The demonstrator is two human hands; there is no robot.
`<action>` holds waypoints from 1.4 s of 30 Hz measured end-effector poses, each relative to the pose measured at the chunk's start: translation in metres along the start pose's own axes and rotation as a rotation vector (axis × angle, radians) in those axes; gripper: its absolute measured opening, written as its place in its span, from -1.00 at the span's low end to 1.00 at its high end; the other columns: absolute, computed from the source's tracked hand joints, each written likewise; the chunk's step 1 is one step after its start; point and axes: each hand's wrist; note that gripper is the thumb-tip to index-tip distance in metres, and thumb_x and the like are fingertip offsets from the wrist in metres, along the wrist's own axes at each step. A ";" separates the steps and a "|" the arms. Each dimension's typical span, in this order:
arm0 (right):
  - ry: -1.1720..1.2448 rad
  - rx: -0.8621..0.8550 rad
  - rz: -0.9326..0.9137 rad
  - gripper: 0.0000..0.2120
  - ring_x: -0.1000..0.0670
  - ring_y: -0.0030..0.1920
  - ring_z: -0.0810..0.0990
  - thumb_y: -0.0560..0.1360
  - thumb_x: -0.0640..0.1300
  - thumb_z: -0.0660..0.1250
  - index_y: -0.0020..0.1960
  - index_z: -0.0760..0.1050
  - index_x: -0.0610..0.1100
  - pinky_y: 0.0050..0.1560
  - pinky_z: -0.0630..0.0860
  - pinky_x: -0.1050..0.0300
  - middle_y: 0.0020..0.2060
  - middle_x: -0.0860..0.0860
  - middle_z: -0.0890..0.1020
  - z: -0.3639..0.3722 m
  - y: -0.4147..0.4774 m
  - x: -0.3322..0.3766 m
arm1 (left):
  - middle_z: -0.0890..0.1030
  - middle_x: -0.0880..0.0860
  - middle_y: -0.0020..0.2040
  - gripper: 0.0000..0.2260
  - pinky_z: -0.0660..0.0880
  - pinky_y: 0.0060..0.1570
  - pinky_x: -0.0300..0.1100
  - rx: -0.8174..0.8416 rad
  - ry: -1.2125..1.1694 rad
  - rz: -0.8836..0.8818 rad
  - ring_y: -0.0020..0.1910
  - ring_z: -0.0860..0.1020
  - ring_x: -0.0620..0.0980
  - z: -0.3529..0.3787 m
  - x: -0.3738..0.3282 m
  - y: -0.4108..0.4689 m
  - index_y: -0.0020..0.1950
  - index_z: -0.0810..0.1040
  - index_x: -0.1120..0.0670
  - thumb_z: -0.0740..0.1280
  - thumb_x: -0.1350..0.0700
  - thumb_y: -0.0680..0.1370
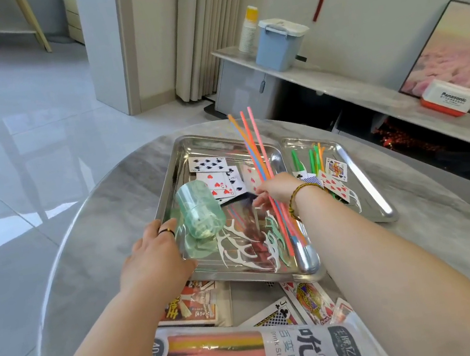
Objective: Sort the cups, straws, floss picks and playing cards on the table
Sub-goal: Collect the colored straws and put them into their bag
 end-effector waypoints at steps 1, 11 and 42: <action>0.068 0.016 -0.013 -0.80 0.12 -0.63 0.49 0.58 -0.29 0.09 0.14 0.40 -0.31 -0.49 0.47 0.26 -0.65 0.01 0.54 -0.002 -0.004 0.001 | 0.08 0.01 0.47 -0.33 0.27 0.31 -0.04 0.001 0.000 0.000 0.38 0.24 0.10 0.000 0.000 0.000 0.49 -0.01 0.01 0.29 0.00 0.51; 0.644 -0.021 -0.228 -0.77 0.17 -0.67 0.28 0.61 -0.19 0.08 -0.20 0.39 -0.12 -0.63 0.23 0.37 -0.58 0.07 0.40 -0.019 -0.043 -0.009 | 0.13 0.04 0.47 -0.37 0.05 0.41 -0.02 -0.072 0.124 0.010 0.44 0.11 0.10 -0.002 -0.006 -0.006 0.49 0.03 -0.02 0.23 -0.10 0.51; 1.224 -0.506 -0.327 -0.68 0.10 -0.49 0.59 0.61 -0.18 0.02 -0.26 0.39 -0.17 -0.34 0.58 0.24 -0.56 0.04 0.58 -0.094 -0.200 -0.187 | 0.11 -0.10 0.48 -0.15 0.02 0.40 -0.20 0.165 0.561 0.580 0.45 0.13 -0.07 0.069 -0.097 -0.122 0.48 -0.23 -0.09 0.25 -0.26 0.42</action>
Point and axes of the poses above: each hand's wrist, its own y-axis towards the middle knuckle, its own z-axis out of the palm, x = y × z
